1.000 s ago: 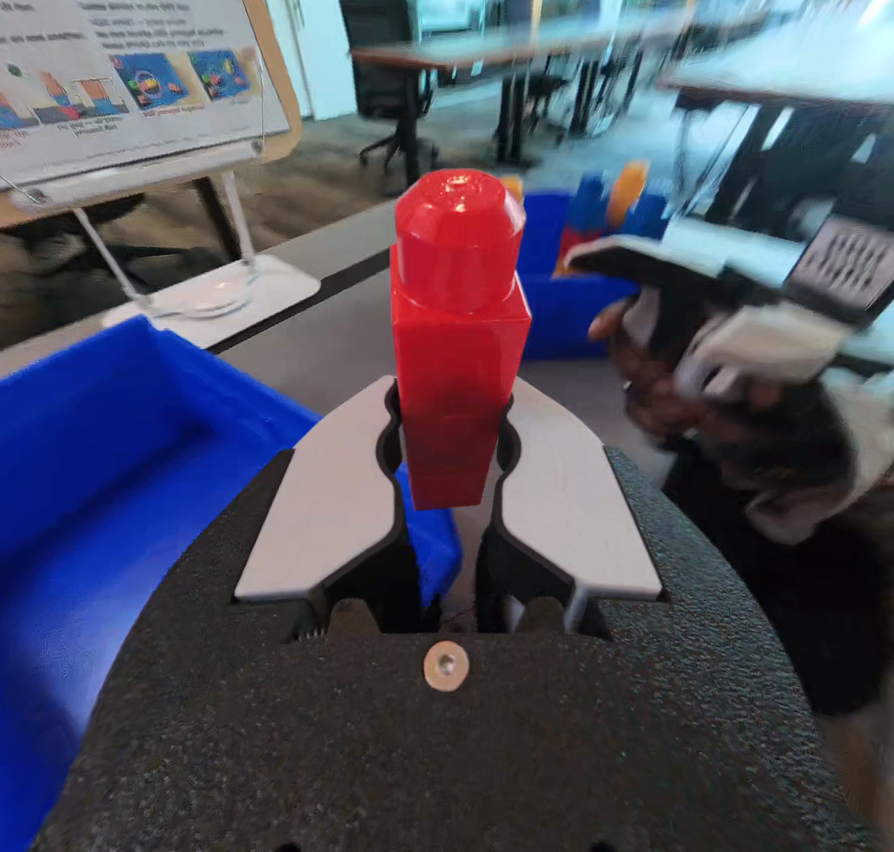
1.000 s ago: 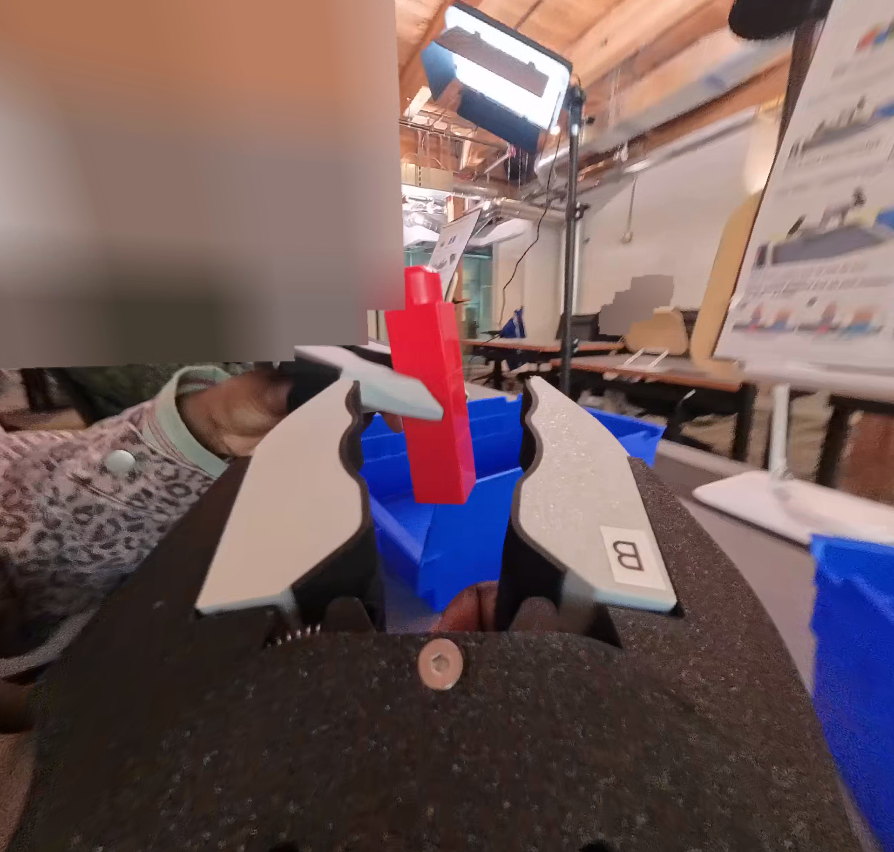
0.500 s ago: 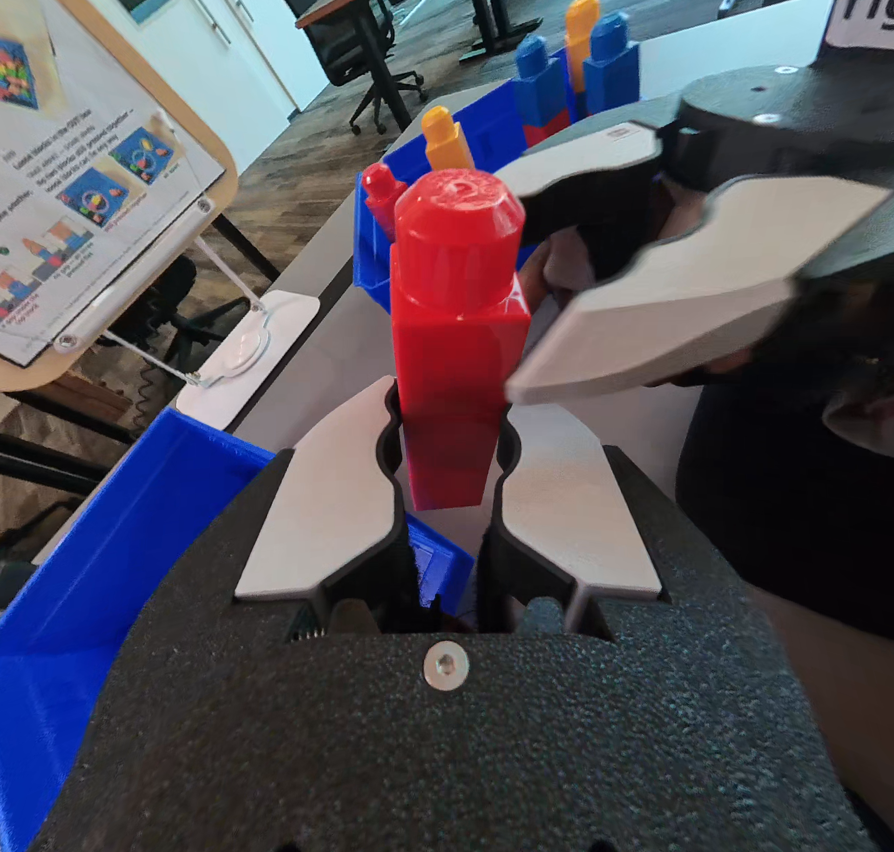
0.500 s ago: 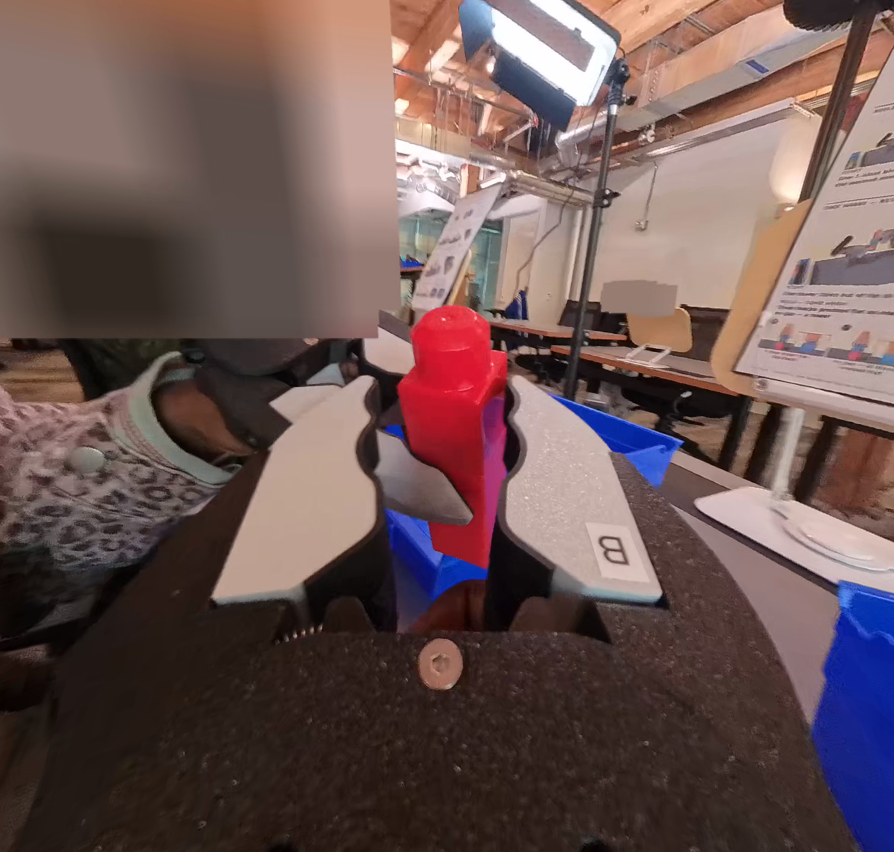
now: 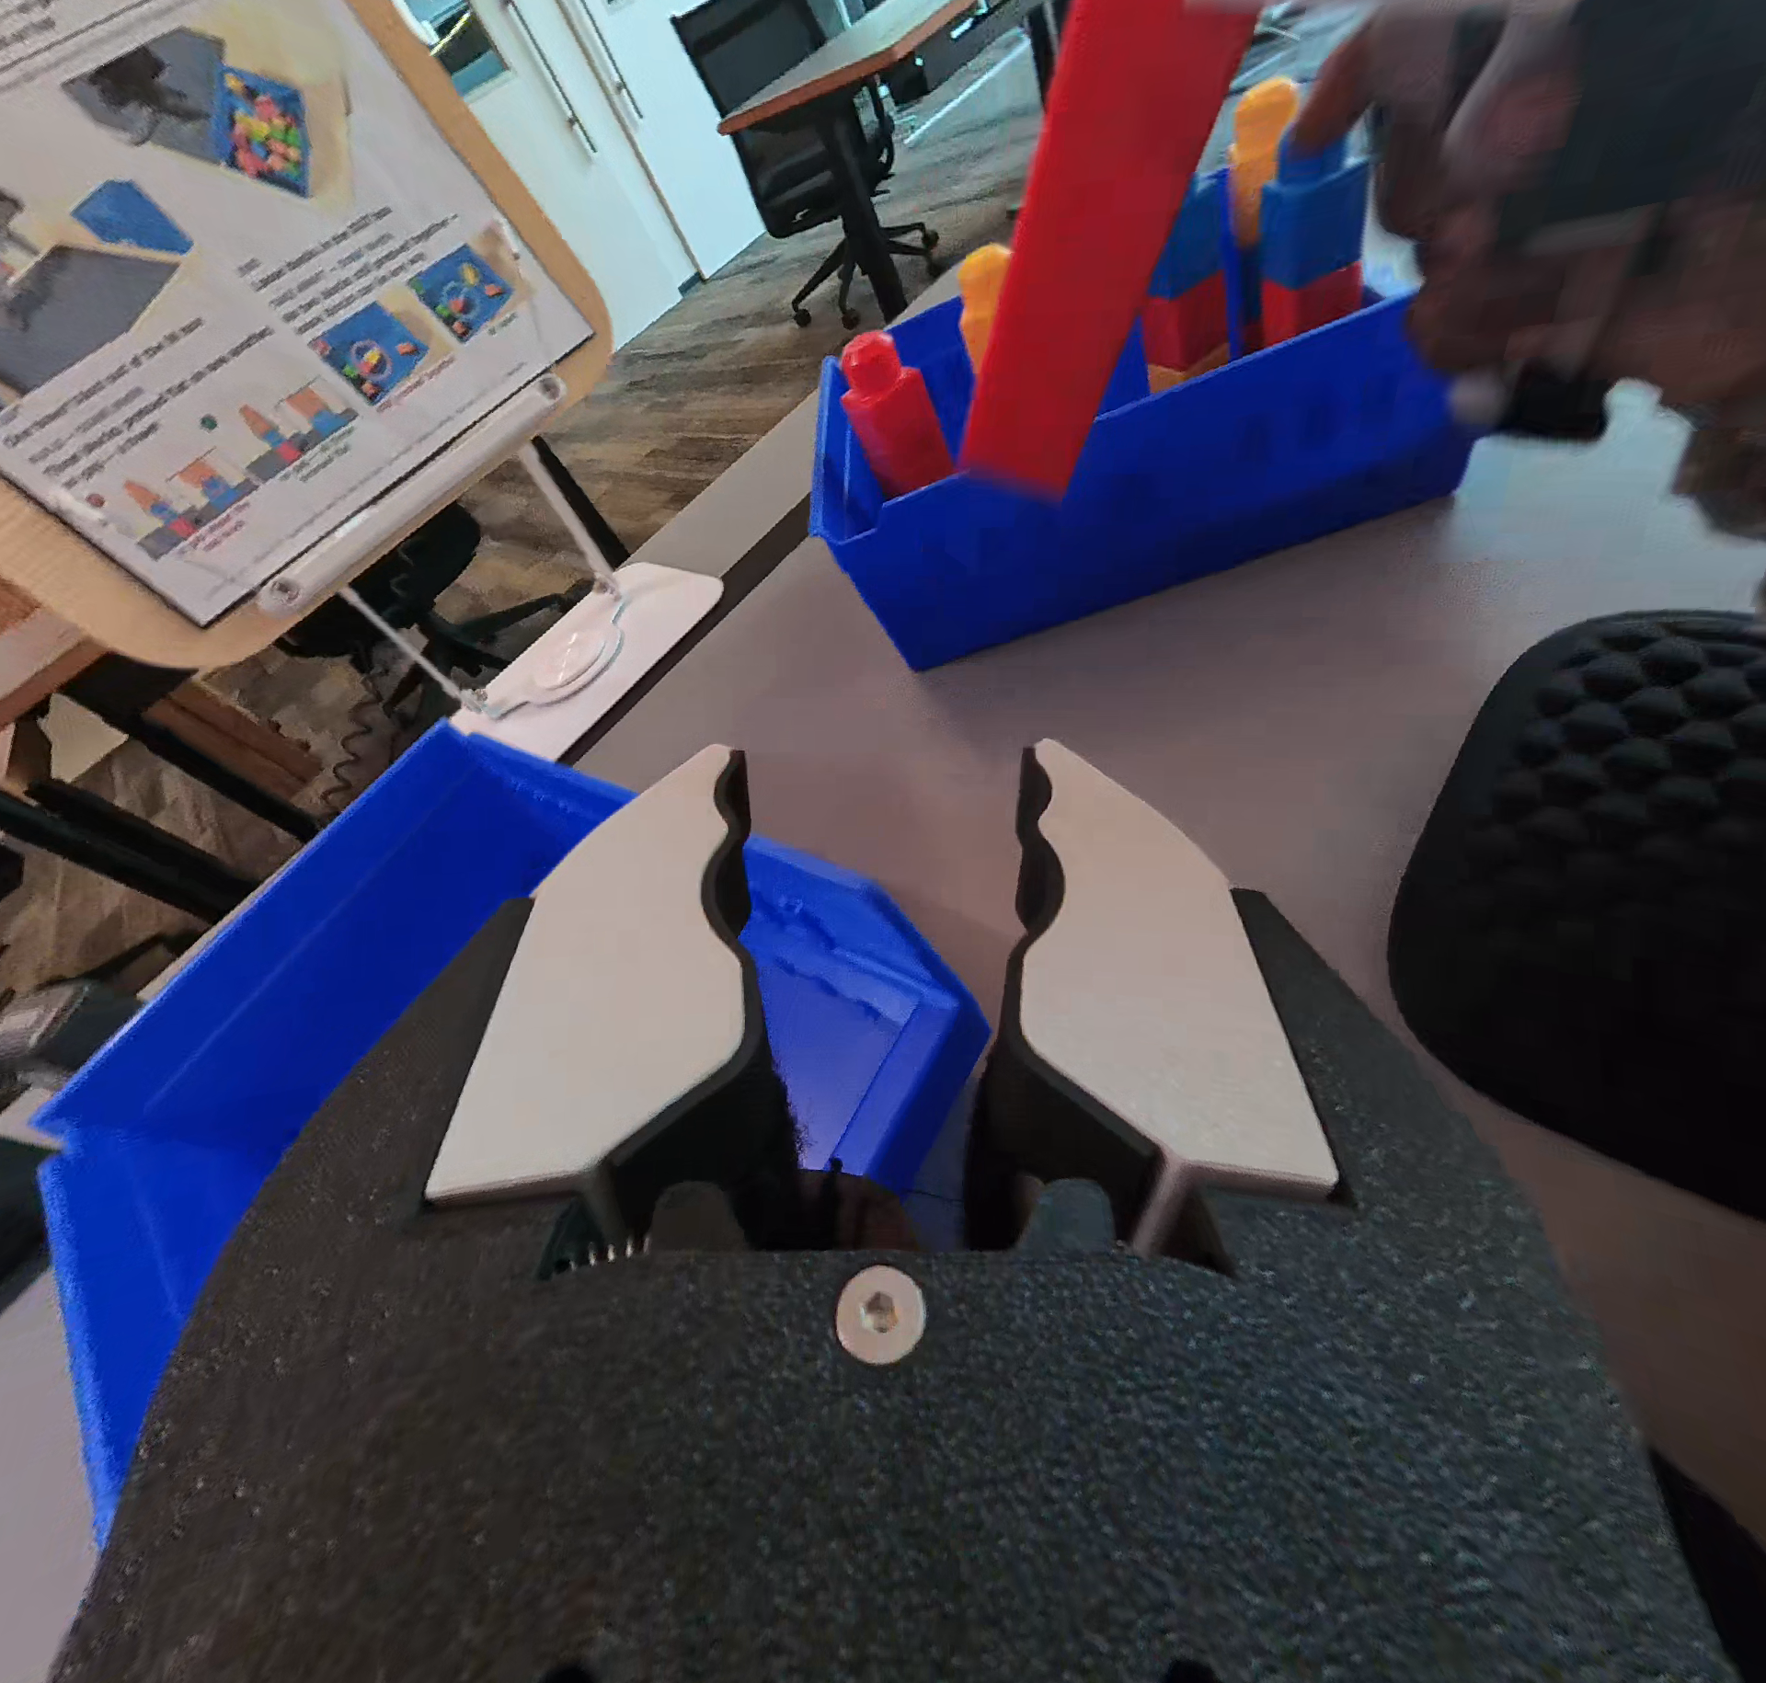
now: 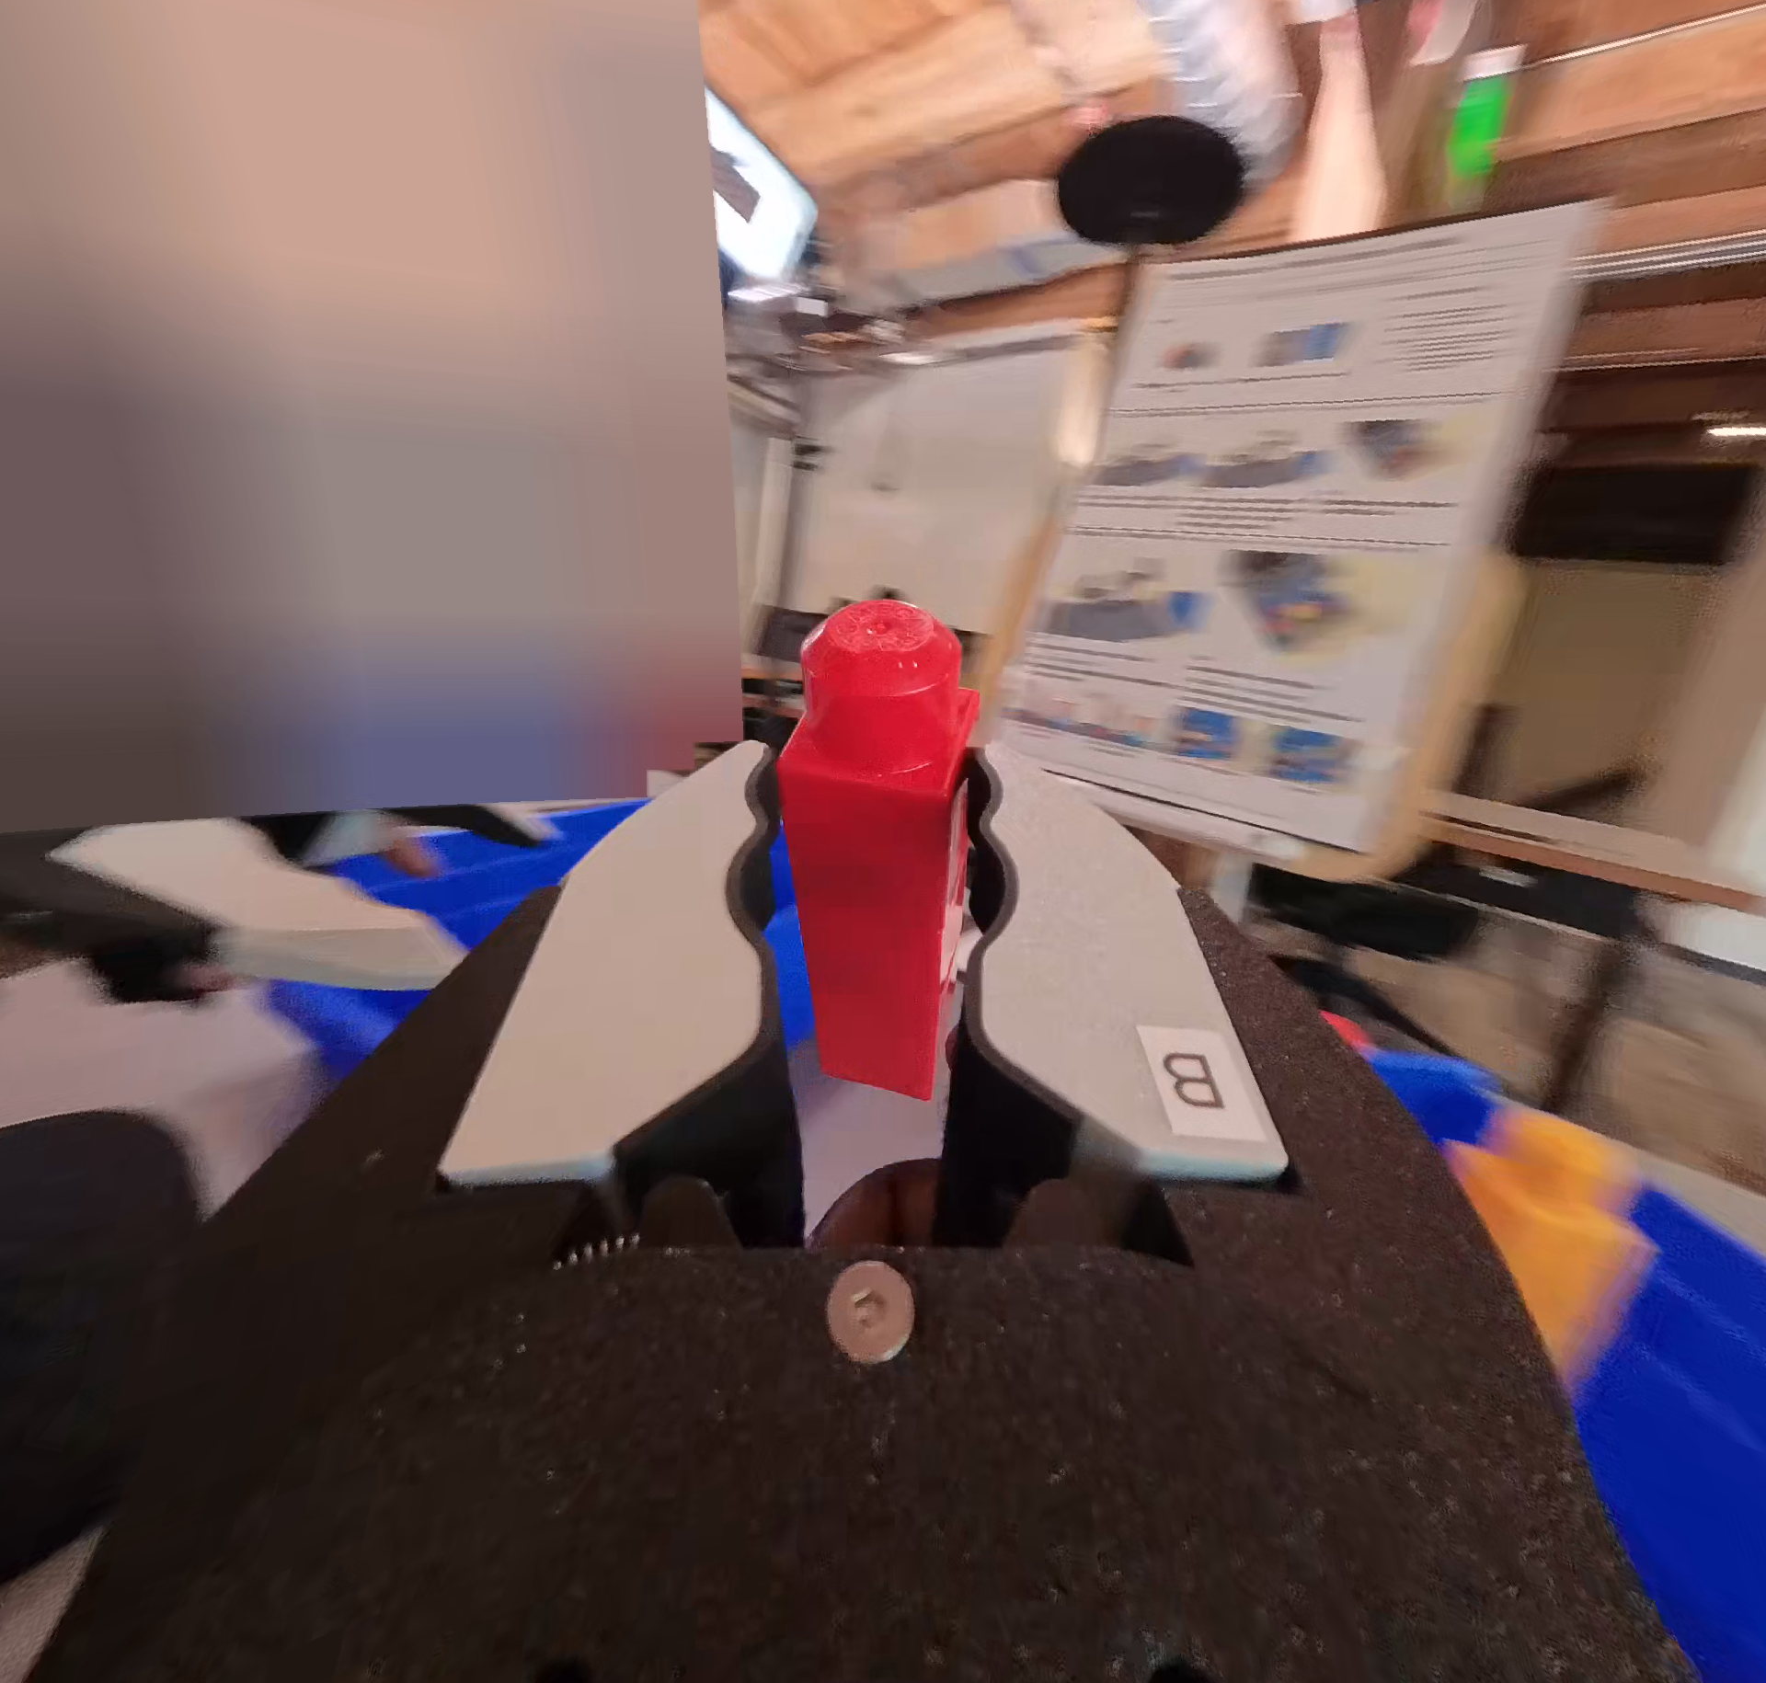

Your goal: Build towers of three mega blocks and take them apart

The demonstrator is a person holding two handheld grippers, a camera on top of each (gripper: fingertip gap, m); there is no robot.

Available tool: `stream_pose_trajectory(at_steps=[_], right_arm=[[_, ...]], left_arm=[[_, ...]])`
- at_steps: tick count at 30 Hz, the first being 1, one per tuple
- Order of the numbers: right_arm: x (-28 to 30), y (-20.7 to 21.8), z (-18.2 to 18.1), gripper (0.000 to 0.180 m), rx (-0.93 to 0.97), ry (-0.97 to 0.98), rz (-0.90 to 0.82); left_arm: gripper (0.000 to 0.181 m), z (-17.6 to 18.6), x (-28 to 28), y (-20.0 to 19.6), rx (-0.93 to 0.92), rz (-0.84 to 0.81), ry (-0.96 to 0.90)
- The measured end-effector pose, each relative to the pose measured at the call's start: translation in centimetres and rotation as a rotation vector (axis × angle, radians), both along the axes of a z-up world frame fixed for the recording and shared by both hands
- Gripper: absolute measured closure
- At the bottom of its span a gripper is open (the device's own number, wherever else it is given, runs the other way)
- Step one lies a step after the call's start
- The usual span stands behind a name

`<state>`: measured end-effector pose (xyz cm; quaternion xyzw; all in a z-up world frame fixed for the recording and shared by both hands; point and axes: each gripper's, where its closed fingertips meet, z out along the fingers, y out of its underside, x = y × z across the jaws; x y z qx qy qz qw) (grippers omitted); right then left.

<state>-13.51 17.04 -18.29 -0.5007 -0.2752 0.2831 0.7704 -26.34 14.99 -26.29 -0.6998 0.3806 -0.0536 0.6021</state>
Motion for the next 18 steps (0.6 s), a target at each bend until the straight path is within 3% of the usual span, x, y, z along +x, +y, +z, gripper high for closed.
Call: stream_pose_trajectory(at_steps=[3,6,13,18], right_arm=[[7.2,3.0,0.0,0.142,-0.062,-0.021,-0.302],[12.2,5.3,-2.6,0.143,-0.184,-0.069,-0.5],[16.2,7.3,-8.2,0.143,-0.39,-0.101,-0.653],[16.5,7.9,-9.8,0.143,-0.483,-0.119,-0.631]], left_arm=[[0.128,0.0,-2.6,0.2,0.003,0.063,-0.05],[0.129,-0.4,-4.6,0.1,-0.016,0.1,-0.079],[0.132,-1.6,-6.0,-0.1,-0.055,0.114,-0.065],[0.135,-3.0,-6.2,-0.1,-0.073,0.13,0.012]])
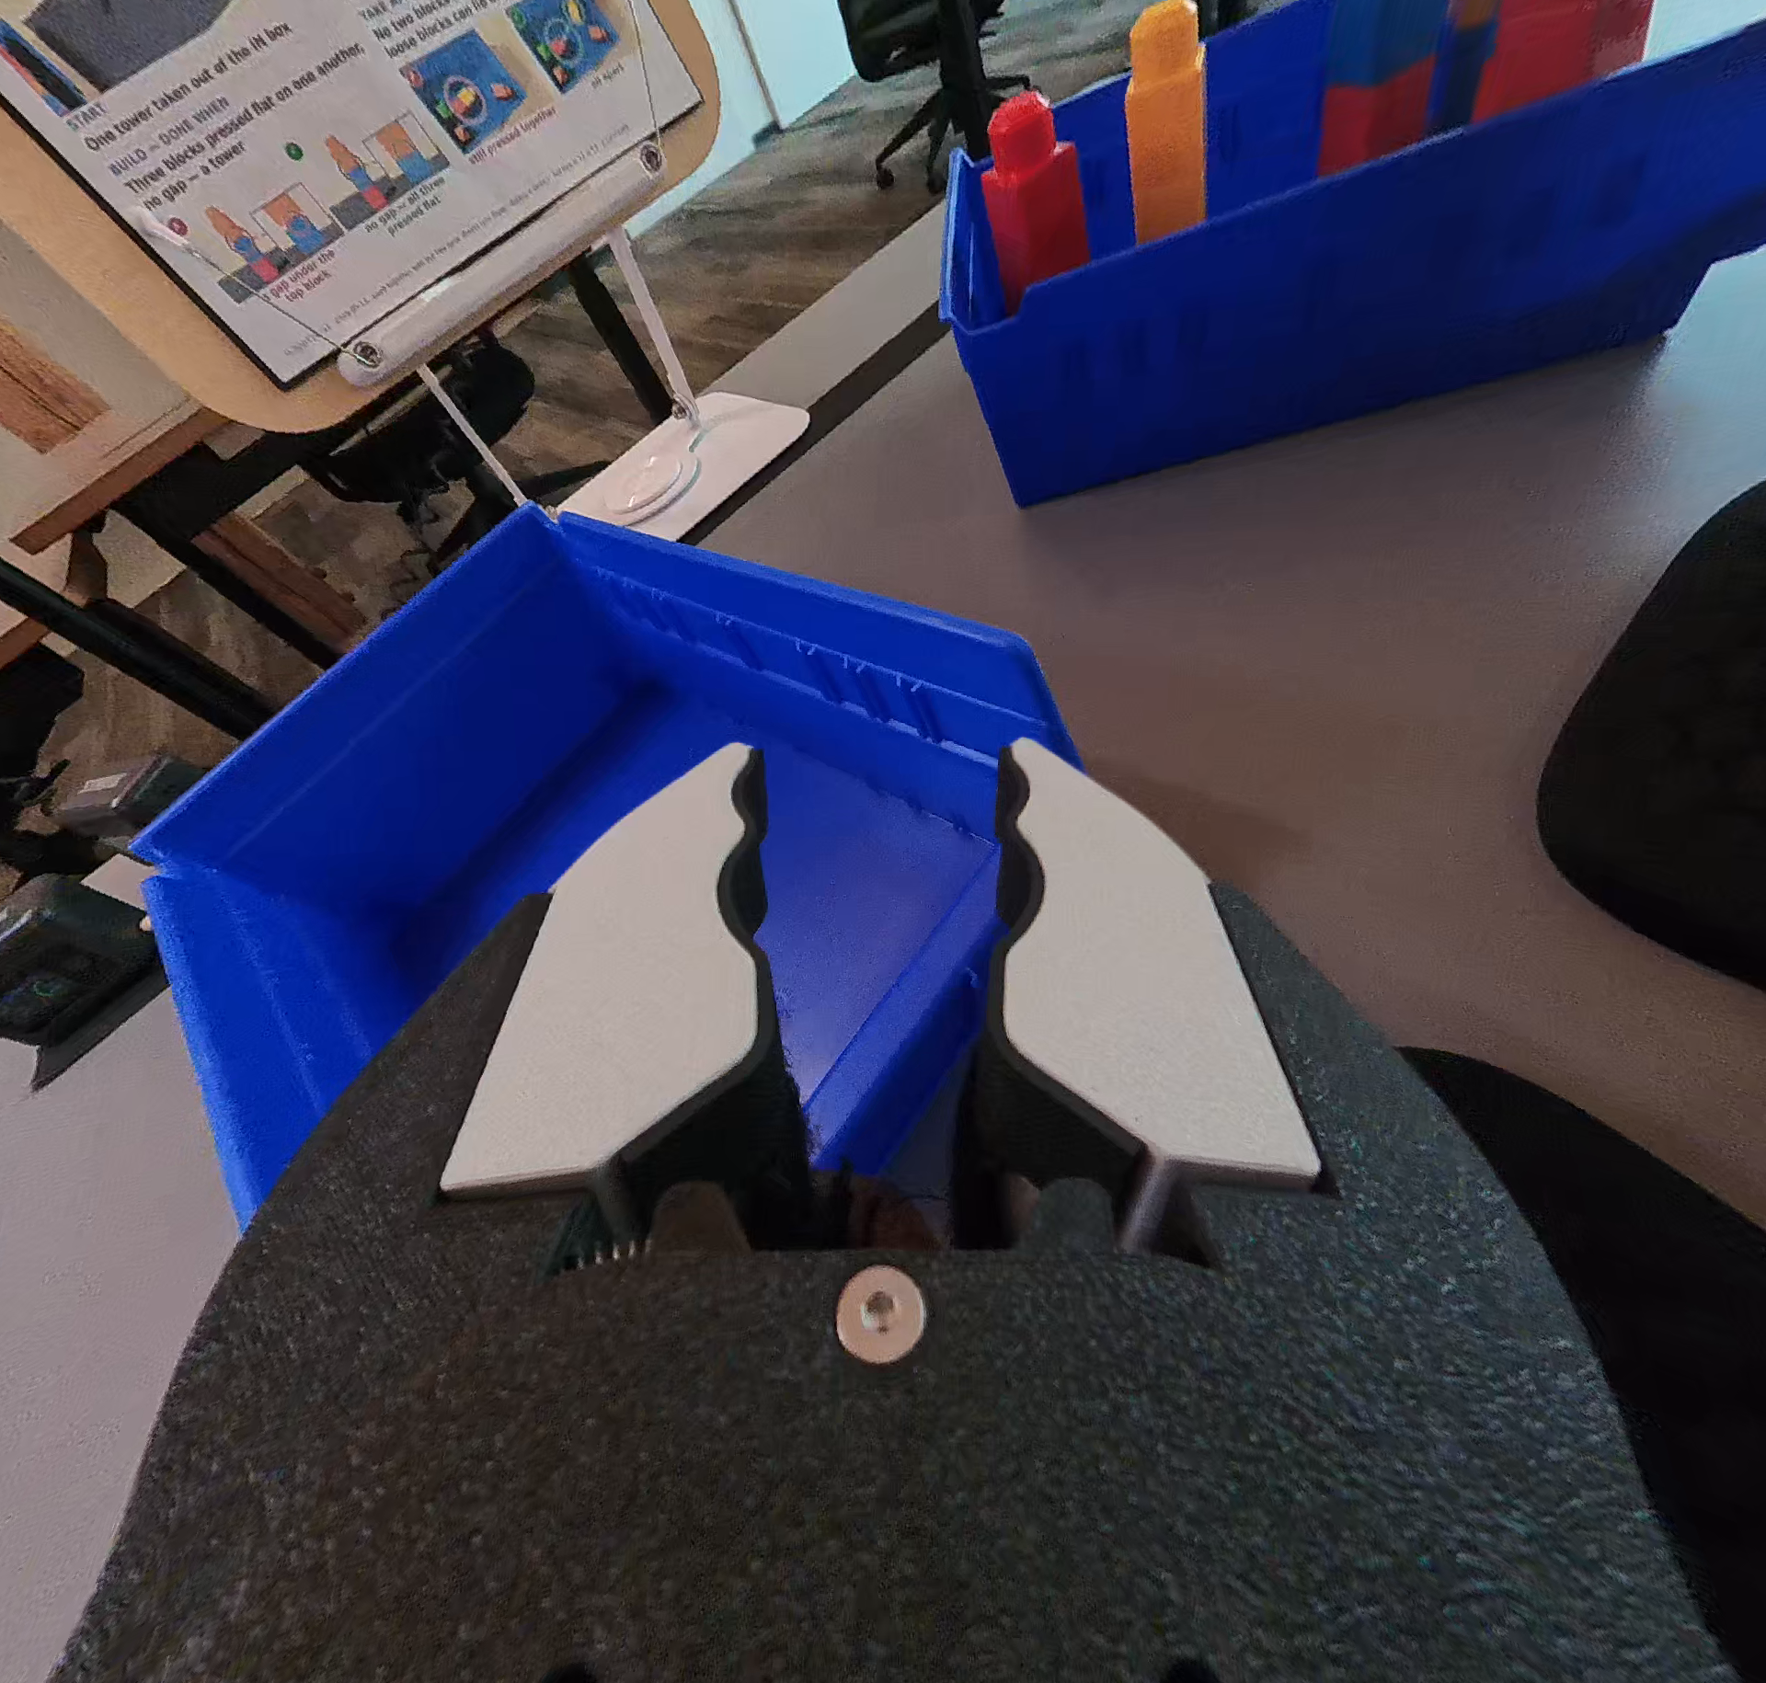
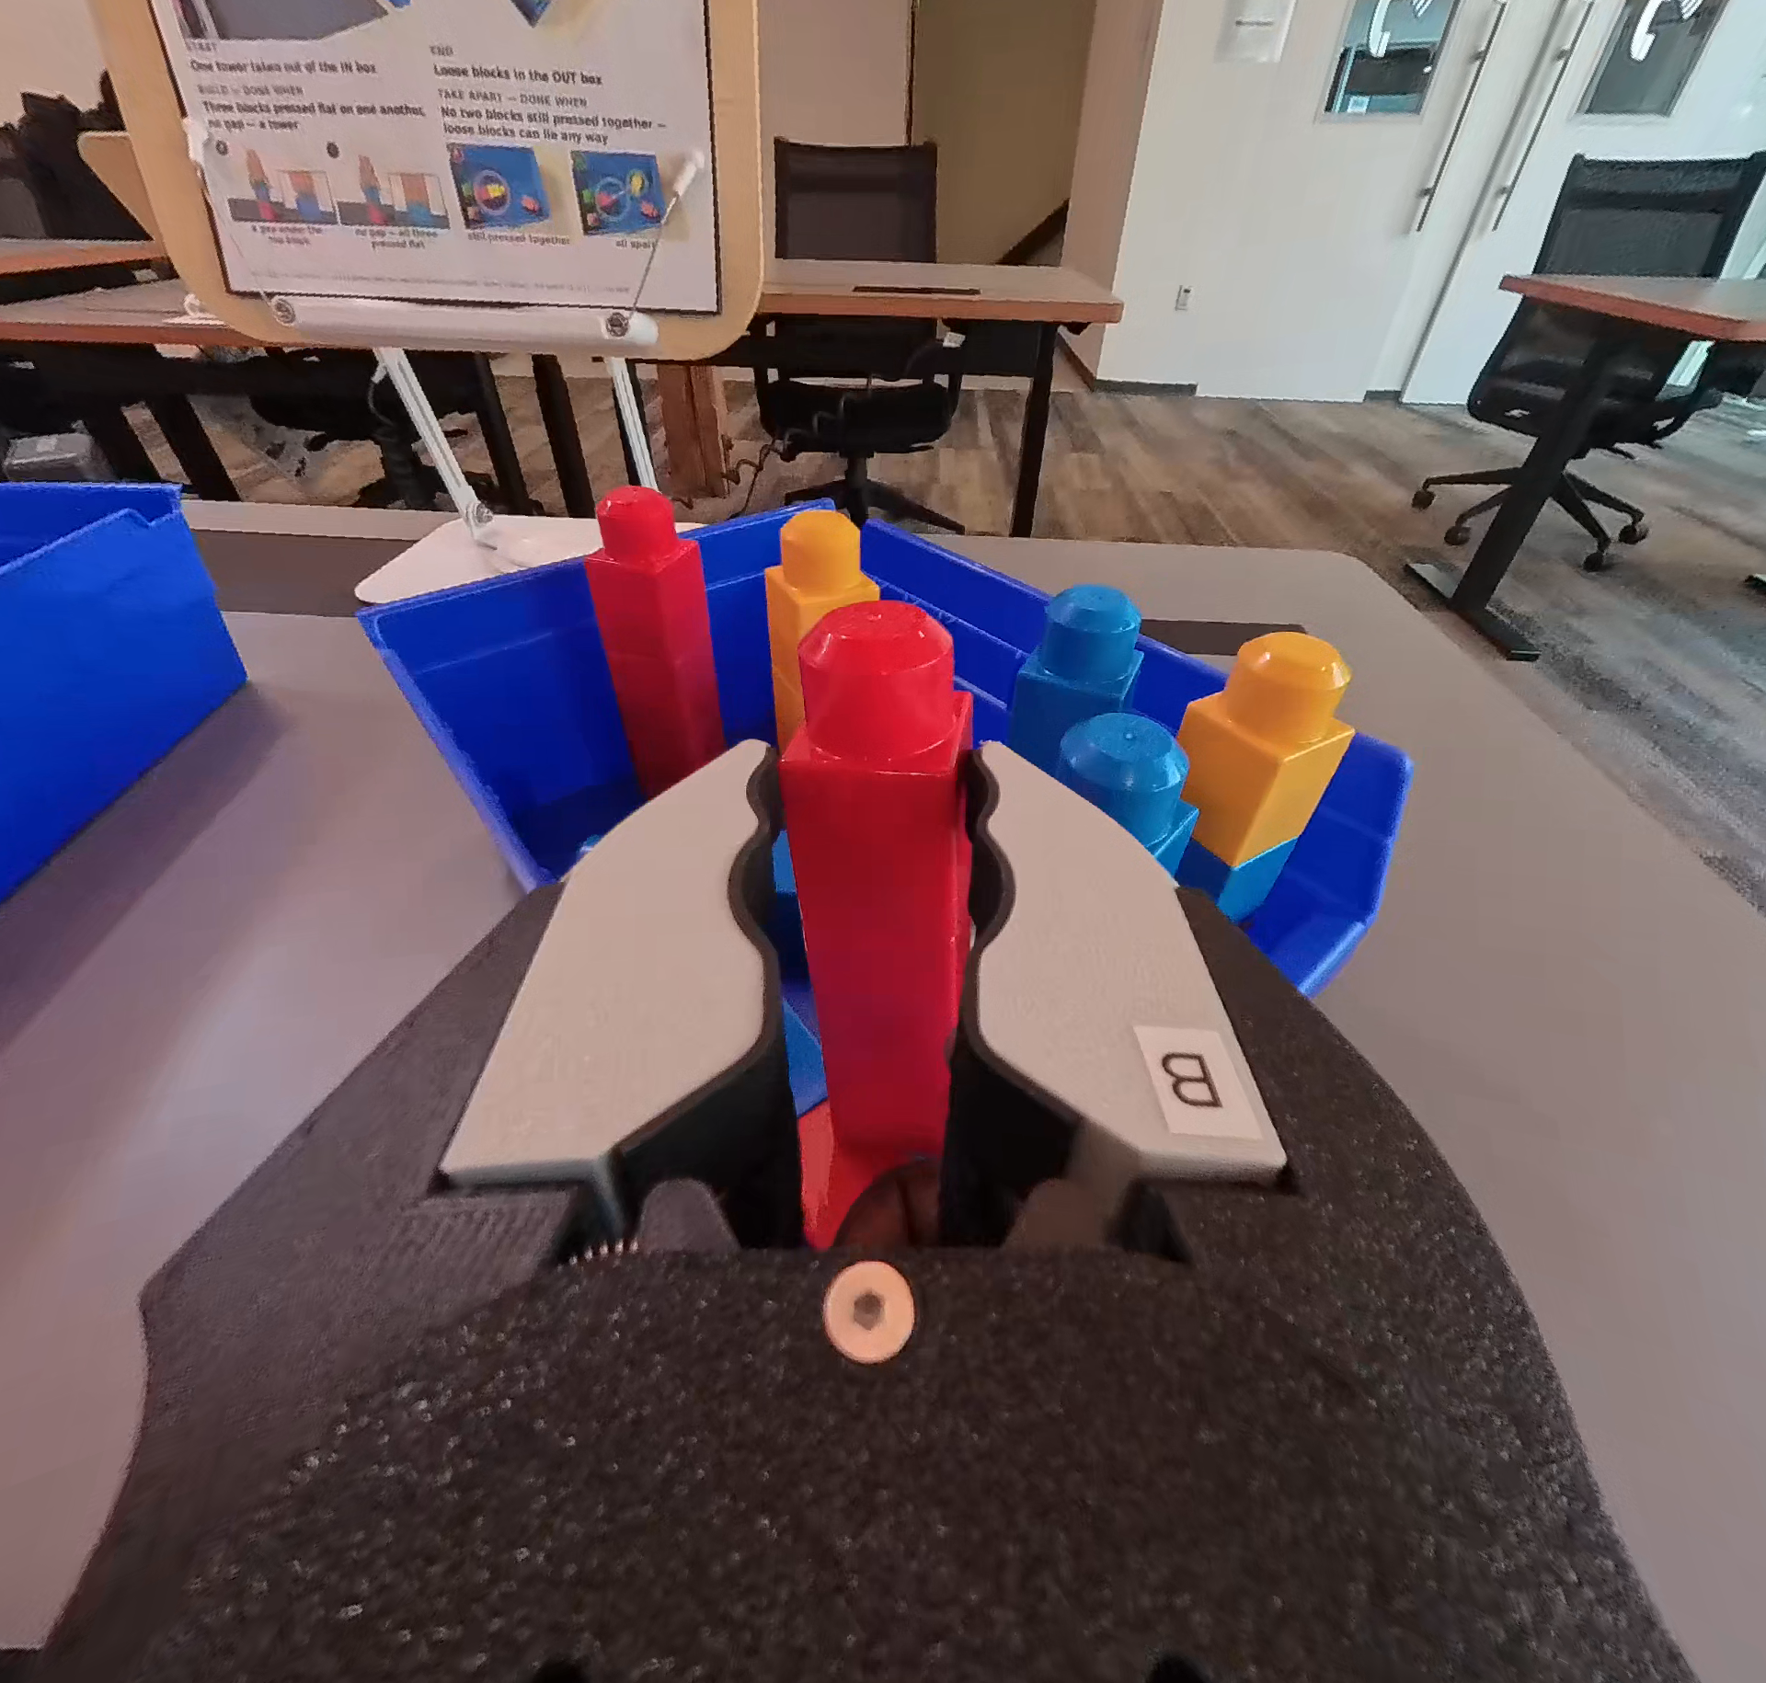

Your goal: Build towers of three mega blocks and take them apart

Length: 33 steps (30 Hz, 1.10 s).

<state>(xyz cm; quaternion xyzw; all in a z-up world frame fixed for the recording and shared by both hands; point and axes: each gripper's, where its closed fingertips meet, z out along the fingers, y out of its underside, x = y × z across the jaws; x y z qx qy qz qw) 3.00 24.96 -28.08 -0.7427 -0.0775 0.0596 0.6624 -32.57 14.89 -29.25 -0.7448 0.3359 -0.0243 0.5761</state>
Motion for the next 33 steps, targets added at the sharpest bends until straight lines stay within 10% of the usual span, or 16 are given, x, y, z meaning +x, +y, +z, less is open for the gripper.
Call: stream_pose_trajectory(at_steps=[14,33], right_arm=[[-0.4,-2.3,-1.7,0.123,-0.137,-0.031,0.222],[-0.4,2.4,-2.9,0.145,-0.221,-0.228,0.191]], left_arm=[[0.136,-3.5,-0.7,0.2,-0.116,0.007,0.12],[0.141,-7.8,-0.3,0.1,-0.212,-0.021,0.247]])
